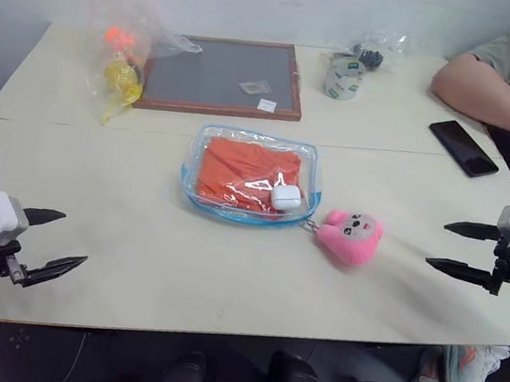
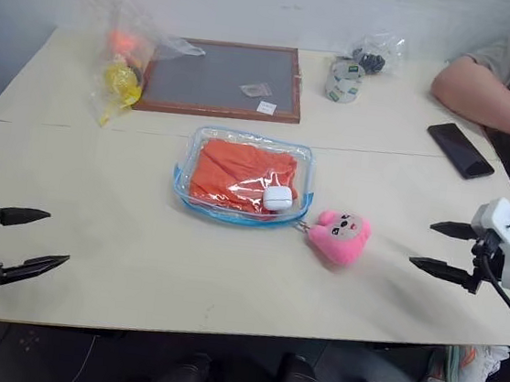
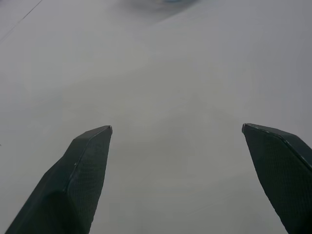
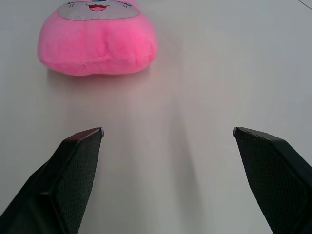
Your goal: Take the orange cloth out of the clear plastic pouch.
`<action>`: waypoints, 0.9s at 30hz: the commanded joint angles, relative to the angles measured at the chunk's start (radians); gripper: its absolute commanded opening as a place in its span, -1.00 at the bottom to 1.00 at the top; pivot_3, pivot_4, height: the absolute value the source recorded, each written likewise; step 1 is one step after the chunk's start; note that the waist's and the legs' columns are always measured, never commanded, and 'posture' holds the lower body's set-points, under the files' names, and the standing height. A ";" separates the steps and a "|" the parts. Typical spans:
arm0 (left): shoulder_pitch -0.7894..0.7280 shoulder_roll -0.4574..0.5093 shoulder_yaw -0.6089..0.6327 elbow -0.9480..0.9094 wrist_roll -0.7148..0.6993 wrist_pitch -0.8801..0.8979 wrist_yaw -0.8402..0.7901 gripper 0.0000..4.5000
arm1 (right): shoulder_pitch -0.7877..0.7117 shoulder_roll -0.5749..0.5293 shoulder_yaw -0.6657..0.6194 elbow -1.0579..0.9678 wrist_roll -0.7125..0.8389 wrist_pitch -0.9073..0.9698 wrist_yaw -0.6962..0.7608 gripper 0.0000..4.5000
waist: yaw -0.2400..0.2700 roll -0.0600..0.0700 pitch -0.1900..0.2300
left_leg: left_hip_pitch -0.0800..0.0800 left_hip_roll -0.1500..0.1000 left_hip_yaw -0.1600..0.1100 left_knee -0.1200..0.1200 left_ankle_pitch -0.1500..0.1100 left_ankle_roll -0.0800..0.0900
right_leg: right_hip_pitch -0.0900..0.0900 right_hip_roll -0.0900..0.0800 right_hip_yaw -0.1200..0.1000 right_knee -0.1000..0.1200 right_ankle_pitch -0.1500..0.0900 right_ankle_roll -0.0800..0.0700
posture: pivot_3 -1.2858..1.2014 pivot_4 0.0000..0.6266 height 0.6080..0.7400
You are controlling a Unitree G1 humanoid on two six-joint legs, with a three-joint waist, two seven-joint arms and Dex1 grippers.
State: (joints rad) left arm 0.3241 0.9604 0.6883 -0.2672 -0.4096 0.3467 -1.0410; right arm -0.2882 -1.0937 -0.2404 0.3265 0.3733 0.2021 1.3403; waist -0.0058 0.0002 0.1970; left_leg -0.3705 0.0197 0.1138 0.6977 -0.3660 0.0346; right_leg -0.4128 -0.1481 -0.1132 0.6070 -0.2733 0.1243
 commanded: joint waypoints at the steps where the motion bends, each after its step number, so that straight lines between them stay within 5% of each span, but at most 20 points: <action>1: 0.005 -0.001 0.019 -0.030 -0.001 -0.009 -0.005 1.00 | -0.002 0.003 -0.013 -0.005 0.003 -0.013 0.007 0.99 | 0.000 0.000 0.000 | 0.000 0.000 0.000 0.000 0.000 0.000 | 0.000 0.000 0.000 0.000 0.000 0.000 | 0.03 -0.52 1.00; 27: -0.043 -0.016 0.008 -0.108 -0.069 0.126 0.026 1.00 | -0.036 0.025 -0.009 -0.009 -0.004 0.025 0.012 0.99 | 0.000 0.000 0.000 | 0.000 0.000 0.001 0.000 0.000 -0.001 | 0.000 0.000 0.001 0.001 0.000 0.000 | 0.03 -0.52 1.00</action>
State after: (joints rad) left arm 0.2868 0.9456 0.6873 -0.3508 -0.4664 0.4709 -1.0204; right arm -0.3077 -1.0580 -0.2390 0.3264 0.3541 0.2221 1.3486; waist -0.0058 0.0004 0.1971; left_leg -0.3700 0.0198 0.1145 0.6980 -0.3659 0.0340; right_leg -0.4131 -0.1476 -0.1125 0.6081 -0.2733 0.1243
